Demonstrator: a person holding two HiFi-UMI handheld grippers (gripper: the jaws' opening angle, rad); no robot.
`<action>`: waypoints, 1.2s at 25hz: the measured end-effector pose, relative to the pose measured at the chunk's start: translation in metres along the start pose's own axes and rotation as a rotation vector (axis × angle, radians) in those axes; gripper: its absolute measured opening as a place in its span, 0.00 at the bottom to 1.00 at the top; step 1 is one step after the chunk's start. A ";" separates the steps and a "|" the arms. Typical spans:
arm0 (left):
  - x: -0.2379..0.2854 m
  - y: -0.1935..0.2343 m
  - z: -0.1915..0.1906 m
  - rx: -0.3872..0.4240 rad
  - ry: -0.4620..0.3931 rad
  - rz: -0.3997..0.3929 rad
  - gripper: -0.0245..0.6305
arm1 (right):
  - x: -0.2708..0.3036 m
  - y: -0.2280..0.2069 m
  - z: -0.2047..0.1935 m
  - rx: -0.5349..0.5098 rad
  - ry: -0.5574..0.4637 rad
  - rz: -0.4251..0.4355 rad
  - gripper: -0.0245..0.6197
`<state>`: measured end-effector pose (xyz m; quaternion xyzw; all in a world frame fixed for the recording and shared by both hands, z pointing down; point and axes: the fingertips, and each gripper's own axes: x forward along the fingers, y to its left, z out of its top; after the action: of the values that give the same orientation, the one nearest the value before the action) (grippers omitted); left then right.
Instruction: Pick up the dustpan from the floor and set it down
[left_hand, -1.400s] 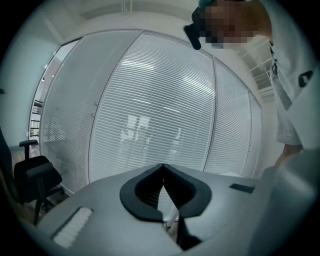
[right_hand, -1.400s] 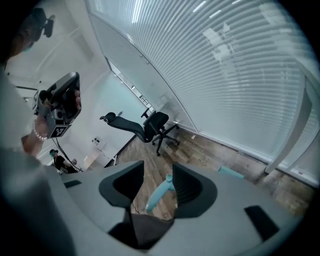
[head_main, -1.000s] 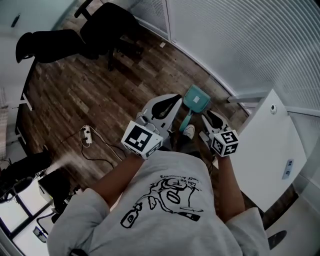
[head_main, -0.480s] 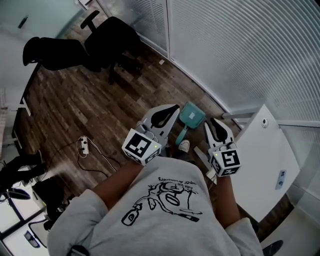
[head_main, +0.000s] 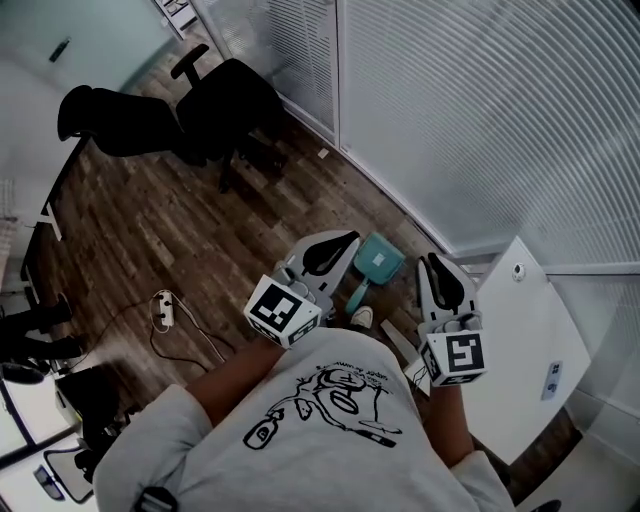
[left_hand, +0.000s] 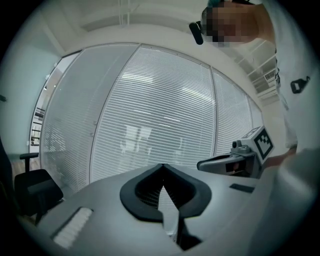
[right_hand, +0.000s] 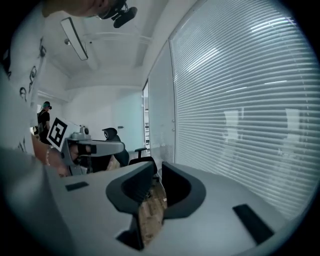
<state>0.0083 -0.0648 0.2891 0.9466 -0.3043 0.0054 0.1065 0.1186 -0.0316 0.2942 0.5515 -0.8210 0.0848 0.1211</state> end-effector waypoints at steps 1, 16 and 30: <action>-0.001 0.000 0.004 0.002 -0.005 0.001 0.04 | -0.002 0.002 0.007 -0.009 -0.007 0.004 0.11; -0.010 -0.008 0.058 0.006 -0.057 0.014 0.04 | -0.014 0.017 0.083 -0.077 -0.097 0.014 0.08; -0.011 -0.013 0.068 0.004 -0.089 0.003 0.04 | -0.016 0.011 0.094 -0.092 -0.108 0.009 0.06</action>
<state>0.0032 -0.0625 0.2191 0.9457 -0.3101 -0.0359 0.0908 0.1044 -0.0388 0.1997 0.5455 -0.8317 0.0175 0.1017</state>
